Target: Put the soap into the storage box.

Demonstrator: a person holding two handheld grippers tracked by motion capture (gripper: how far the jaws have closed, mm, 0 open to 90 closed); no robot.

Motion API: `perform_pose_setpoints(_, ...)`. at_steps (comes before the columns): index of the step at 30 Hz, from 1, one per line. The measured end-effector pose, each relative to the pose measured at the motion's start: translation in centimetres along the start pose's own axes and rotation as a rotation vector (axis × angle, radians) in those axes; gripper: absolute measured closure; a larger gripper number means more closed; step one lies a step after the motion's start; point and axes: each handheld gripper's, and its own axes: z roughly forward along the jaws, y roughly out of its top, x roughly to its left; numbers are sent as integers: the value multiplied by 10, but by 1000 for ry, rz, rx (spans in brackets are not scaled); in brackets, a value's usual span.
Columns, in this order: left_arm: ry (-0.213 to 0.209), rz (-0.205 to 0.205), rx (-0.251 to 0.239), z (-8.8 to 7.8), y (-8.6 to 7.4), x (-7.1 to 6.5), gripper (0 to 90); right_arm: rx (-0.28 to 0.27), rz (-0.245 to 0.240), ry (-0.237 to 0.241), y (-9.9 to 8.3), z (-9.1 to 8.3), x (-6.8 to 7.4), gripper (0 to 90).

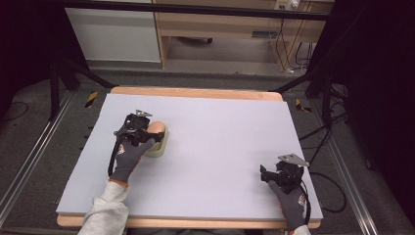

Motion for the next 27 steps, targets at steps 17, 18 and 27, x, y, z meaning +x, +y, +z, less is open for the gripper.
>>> perform_pose_setpoints(17, 22, -5, 33, 14, -5, 5, 316, 0, -3, 0, 0, 0, 0, 69)
perform_pose_setpoints(18, 22, -4, 34, 14, -5, 5, 316, -1, -3, 0, 0, 0, 0, 69)
perform_pose_setpoints(27, 29, -8, 52, 21, -8, 7, 316, 1, 1, 2, 0, 0, 0, 69)
